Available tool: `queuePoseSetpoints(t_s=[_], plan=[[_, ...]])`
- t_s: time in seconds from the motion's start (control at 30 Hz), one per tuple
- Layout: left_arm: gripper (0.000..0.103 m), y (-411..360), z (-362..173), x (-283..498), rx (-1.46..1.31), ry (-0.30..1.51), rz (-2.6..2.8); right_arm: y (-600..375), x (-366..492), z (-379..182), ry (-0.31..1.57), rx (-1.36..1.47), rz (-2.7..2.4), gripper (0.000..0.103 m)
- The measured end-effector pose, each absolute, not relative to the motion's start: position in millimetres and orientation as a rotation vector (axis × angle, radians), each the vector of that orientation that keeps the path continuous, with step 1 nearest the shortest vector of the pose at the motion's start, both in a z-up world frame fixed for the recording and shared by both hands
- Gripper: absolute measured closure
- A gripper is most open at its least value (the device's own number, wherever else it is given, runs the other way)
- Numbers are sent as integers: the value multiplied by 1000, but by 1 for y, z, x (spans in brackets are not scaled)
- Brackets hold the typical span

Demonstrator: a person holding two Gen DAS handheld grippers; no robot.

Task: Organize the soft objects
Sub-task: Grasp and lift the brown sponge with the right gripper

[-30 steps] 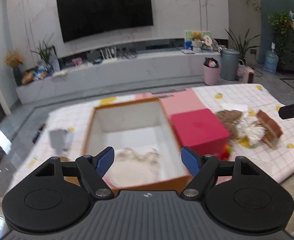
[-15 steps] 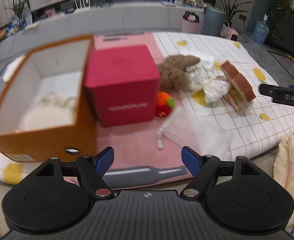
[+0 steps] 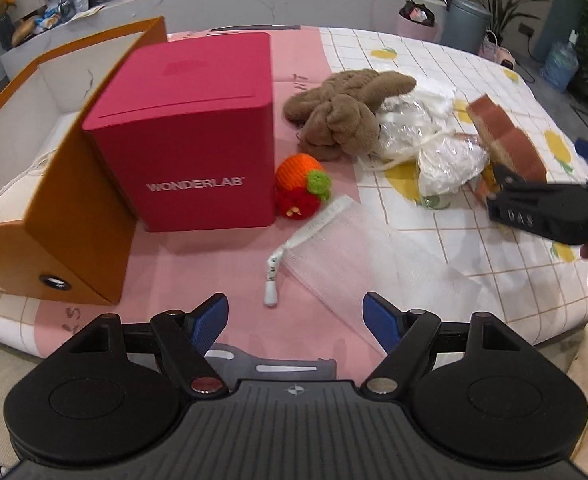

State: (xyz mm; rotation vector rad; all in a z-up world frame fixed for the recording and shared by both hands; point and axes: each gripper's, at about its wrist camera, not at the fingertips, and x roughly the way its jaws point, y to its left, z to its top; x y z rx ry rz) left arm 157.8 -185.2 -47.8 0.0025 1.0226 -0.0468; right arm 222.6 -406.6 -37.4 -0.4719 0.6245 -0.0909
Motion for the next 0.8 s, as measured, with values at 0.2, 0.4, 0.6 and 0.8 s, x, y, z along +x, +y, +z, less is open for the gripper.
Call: queuePoseSetpoints(t_s=[0.2, 0.4, 0.6, 0.8], plan=[[13, -195, -60, 168, 0, 1046, -32, -407, 233, -43, 603, -505, -91, 17], [13, -196, -63, 173, -95, 1090, -41, -406, 236, -41, 663, -463, -41, 66], [13, -215, -53, 179, -33, 1069, -104, -429, 234, 0, 785, -286, 62, 71], [13, -231, -50, 184, -53, 1056, -80, -466, 207, 44, 923, 67, 206, 70]])
